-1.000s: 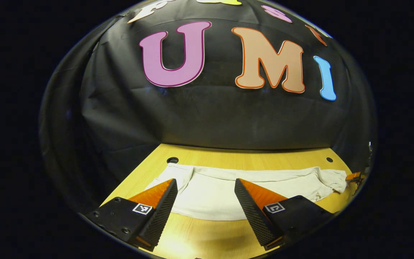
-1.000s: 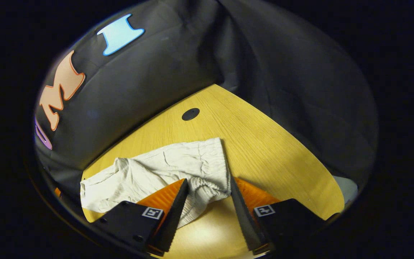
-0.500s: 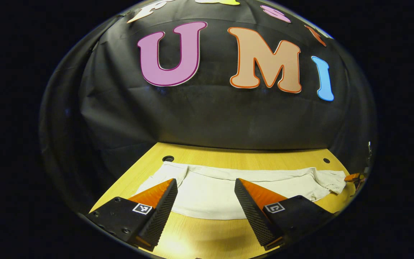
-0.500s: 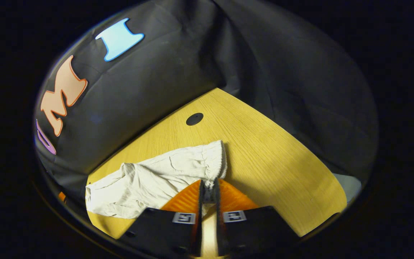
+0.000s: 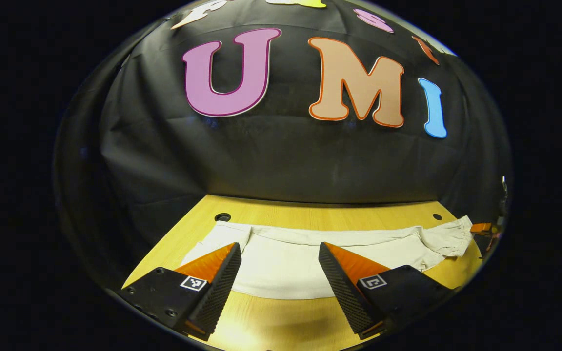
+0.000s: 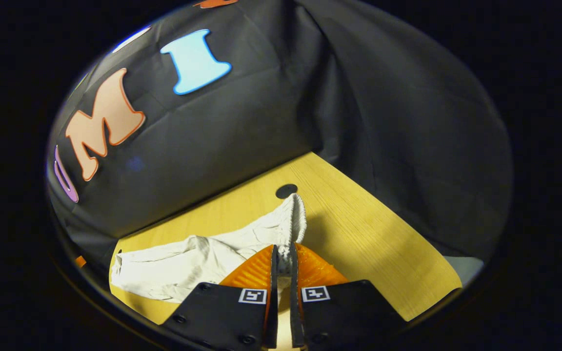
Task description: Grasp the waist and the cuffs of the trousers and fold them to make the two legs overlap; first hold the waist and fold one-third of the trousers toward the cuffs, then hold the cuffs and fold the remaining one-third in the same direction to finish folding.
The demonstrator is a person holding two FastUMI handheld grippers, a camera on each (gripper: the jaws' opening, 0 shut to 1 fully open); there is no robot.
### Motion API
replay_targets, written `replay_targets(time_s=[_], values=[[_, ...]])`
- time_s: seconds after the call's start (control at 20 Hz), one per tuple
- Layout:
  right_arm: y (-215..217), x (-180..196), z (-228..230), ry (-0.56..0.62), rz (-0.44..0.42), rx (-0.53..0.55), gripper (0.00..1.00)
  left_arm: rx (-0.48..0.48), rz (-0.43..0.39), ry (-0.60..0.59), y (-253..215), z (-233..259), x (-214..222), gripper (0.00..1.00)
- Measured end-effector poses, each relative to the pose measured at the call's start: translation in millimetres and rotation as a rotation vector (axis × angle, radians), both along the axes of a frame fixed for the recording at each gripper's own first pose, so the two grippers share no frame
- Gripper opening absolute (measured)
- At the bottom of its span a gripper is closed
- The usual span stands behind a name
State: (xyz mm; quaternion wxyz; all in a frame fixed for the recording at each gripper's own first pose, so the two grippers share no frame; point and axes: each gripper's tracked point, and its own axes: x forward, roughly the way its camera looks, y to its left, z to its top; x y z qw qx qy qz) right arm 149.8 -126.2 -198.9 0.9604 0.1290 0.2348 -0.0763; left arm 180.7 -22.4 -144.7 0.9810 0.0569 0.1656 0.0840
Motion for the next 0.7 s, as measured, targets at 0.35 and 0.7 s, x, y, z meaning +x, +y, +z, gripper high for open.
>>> replay_targets(time_s=[0.35, 0.7], values=[[102, -1, 63, -0.111, 0.07, -0.035, 0.17, -0.027, -0.064, 0.037, 38, -17, 8, 0.96], [235, 5, 76, -0.147, 0.222, -0.074, 0.12, -0.048, -0.057, 0.072, 106, -33, 8, 0.97]])
